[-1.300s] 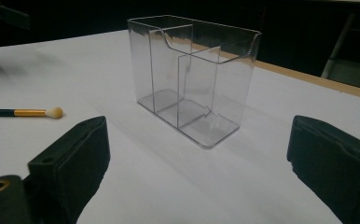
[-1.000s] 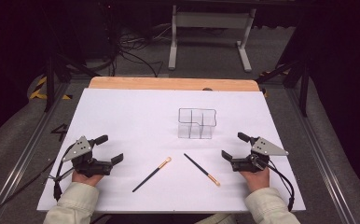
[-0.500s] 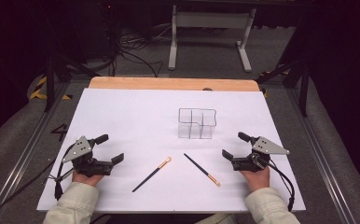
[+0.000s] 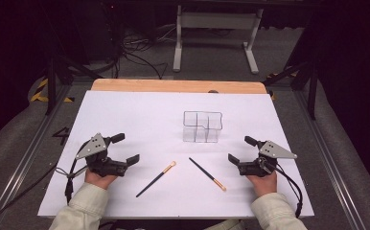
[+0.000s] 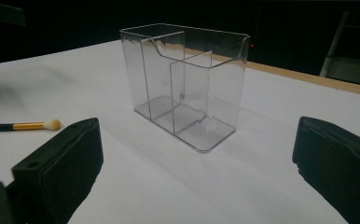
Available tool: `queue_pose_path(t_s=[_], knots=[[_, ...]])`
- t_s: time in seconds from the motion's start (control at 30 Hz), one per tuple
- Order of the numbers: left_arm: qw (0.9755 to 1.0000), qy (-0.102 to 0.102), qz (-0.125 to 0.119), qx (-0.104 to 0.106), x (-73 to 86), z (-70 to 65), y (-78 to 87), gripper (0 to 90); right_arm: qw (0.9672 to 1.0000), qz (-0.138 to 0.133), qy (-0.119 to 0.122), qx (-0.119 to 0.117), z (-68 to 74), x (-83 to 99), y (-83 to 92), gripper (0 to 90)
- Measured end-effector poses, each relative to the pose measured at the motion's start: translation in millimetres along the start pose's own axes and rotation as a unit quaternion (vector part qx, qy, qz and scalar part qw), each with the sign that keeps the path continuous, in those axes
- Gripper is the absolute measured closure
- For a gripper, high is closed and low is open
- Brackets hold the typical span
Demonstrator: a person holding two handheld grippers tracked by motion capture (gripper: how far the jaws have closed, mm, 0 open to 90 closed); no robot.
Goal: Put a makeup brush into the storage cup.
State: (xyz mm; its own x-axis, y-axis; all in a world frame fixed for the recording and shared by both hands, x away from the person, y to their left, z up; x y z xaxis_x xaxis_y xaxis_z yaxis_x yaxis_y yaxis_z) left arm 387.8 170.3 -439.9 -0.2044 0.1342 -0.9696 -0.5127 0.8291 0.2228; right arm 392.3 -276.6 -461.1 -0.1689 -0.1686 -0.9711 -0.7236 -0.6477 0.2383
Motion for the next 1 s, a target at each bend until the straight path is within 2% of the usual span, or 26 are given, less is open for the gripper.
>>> queue_pose_path(t_s=[0.3, 0.37, 0.43, 0.5, 0.57, 0.67, 0.7, 0.73, 0.77, 0.83, 0.9, 1.0], knots=[[0.9996, -0.012, 0.005, 0.023, -12.2, -12.2, -15.1, 1.7, 1.0, 0.002, -0.002, -0.001, 0.0, 0.3, 0.6, 1.9], [0.9992, -0.014, 0.025, 0.029, -14.8, -14.0, -17.9, 1.6, 1.0, 0.002, -0.002, -0.001, 0.0, 0.3, 0.6, 1.9], [0.9982, -0.019, 0.052, 0.023, -19.3, -16.1, -18.8, 1.7, 1.0, 0.003, -0.005, -0.003, -0.1, 0.5, 0.5, 1.9], [0.9974, -0.011, 0.067, 0.024, -22.8, -17.5, -18.9, 3.3, 1.0, 0.003, -0.004, -0.003, 0.0, 0.5, 0.1, 2.0], [0.9956, -0.006, 0.091, 0.022, -26.8, -19.0, -19.8, 3.4, 1.0, 0.002, -0.004, -0.004, 0.0, 0.5, -0.1, 2.0], [0.9923, 0.008, 0.118, 0.036, -30.2, -21.3, -21.2, 5.2, 1.0, 0.002, -0.004, -0.004, 0.0, 0.5, -0.2, 2.0], [0.9911, 0.01, 0.129, 0.031, -31.2, -21.2, -22.0, 5.4, 1.0, 0.002, -0.004, -0.004, 0.1, 0.5, -0.2, 2.0], [0.9903, 0.013, 0.135, 0.027, -31.8, -21.2, -22.4, 5.1, 1.0, 0.002, -0.004, -0.004, 0.1, 0.4, -0.2, 2.0], [0.9895, 0.022, 0.139, 0.032, -32.6, -21.9, -22.6, 4.9, 1.0, 0.002, -0.004, -0.004, 0.1, 0.4, -0.2, 2.0], [0.9871, 0.023, 0.155, 0.033, -34.6, -22.8, -23.1, 7.0, 1.0, 0.002, -0.008, -0.005, -0.1, 0.5, -0.1, 2.0], [0.9843, 0.024, 0.171, 0.035, -36.2, -24.3, -23.0, 7.8, 0.9999, 0.004, -0.01, -0.004, -0.6, 0.7, -0.2, 1.9], [0.9783, 0.03, 0.201, 0.042, -38.1, -27.5, -23.2, 9.3, 0.9999, 0.003, -0.011, -0.004, -0.7, 0.6, 0.0, 1.9]])
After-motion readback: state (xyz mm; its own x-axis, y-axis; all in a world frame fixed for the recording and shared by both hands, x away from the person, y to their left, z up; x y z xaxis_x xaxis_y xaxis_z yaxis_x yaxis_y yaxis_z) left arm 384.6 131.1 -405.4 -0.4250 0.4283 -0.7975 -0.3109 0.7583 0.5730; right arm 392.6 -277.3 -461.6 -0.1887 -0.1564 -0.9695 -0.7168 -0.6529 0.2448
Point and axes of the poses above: each handheld gripper's, and its own axes: y roughly backward along the jaws, x roughly out of its underside, z roughly to its left, the point moved 4 cm from there along -y, roughly forward along the jaws, and after that the axes turned 1 degree about x, right-handed, at the moved point
